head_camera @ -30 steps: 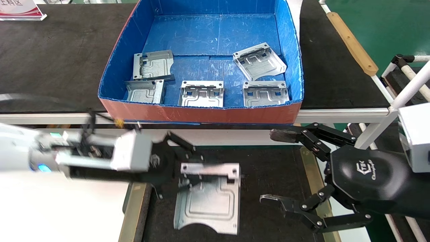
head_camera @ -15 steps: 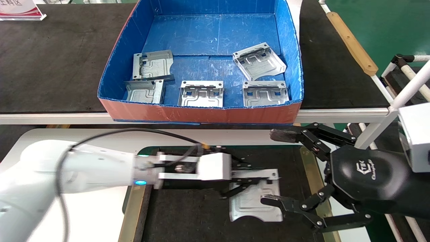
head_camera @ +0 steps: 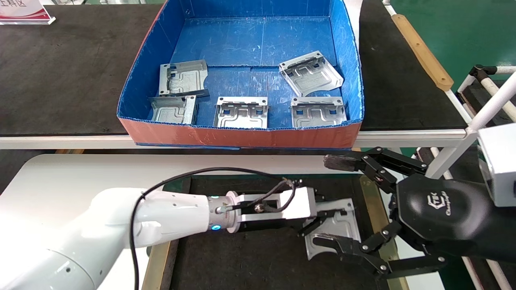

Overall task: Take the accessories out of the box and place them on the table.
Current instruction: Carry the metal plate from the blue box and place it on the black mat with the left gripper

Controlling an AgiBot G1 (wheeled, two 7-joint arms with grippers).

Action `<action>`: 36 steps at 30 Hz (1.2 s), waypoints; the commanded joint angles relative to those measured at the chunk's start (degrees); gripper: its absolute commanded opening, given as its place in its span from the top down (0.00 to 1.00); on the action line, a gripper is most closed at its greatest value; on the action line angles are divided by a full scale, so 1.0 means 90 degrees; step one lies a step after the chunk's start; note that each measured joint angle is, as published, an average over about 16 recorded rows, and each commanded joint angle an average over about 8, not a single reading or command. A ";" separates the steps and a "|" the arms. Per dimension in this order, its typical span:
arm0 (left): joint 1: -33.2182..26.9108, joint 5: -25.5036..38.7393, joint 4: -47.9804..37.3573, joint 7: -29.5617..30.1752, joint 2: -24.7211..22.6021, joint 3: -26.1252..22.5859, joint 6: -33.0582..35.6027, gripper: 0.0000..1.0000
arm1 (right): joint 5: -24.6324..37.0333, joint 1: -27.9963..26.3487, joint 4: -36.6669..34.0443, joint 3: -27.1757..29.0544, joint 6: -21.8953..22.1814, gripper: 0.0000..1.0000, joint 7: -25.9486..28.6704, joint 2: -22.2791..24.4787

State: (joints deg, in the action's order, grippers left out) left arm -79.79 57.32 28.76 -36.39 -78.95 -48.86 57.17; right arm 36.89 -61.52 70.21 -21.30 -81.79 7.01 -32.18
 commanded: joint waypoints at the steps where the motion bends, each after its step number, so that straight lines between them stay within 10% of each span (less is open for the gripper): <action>1: 0.0072 -0.0202 0.0141 0.0162 -0.0013 -0.0202 -0.0348 1.00 | 0.0000 0.0000 0.0000 0.0000 0.0000 0.00 0.0000 0.0000; 36: 0.0222 -0.0462 0.0615 -0.0109 0.0077 -0.0790 -0.0922 1.00 | -0.0001 0.0001 -0.0001 0.0000 0.0001 0.00 0.0000 0.0001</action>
State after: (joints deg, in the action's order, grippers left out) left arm -77.87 52.79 34.30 -37.23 -78.20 -56.31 48.35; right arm 36.88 -61.51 70.20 -21.30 -81.78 7.01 -32.17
